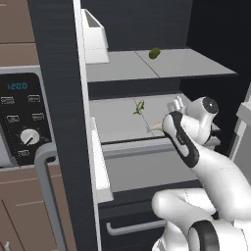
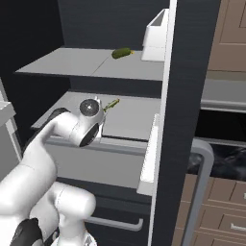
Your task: Transport the fish and onion to the fridge. Place the fish on the rack containing meat and place the onion on the rack containing the vegetable, ensuring meats and vegetables are on different racks.
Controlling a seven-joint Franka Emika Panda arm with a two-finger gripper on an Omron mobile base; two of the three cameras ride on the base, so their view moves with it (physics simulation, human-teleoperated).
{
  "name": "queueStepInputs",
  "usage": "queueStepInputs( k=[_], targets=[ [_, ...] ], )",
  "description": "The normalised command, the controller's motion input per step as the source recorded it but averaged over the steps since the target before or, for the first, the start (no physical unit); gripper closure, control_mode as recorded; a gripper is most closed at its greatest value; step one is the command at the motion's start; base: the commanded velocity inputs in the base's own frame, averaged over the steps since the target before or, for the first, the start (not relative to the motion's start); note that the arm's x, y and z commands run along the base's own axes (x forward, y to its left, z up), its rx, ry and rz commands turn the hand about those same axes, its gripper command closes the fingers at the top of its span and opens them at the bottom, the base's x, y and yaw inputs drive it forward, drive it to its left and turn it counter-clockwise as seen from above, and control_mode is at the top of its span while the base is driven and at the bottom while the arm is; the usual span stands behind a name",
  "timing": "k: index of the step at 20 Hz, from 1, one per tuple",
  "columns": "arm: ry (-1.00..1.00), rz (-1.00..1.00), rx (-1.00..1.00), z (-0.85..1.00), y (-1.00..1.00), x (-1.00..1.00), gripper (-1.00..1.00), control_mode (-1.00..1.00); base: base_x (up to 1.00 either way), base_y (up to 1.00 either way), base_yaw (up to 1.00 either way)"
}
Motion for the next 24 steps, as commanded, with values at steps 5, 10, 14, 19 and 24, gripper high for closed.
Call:
queueStepInputs(
  k=[5,10,14,19,24],
  targets=[
    [0.00,0.02,0.00,-0.32,-0.06,0.94,1.00,-1.00,0.00,0.00,0.00],
    [0.03,0.01,0.02,-0.06,-0.06,0.72,1.00,-1.00,0.00,0.00,0.00],
    [0.00,0.01,0.00,-0.16,-0.11,0.66,1.00,-1.00,0.00,0.00,0.00],
    [0.03,0.00,0.00,-0.21,-0.10,0.63,1.00,-1.00,0.00,0.00,0.00],
    [0.05,0.00,0.00,-0.38,-0.24,0.28,1.00,-1.00,0.00,0.00,0.00]
  ],
)
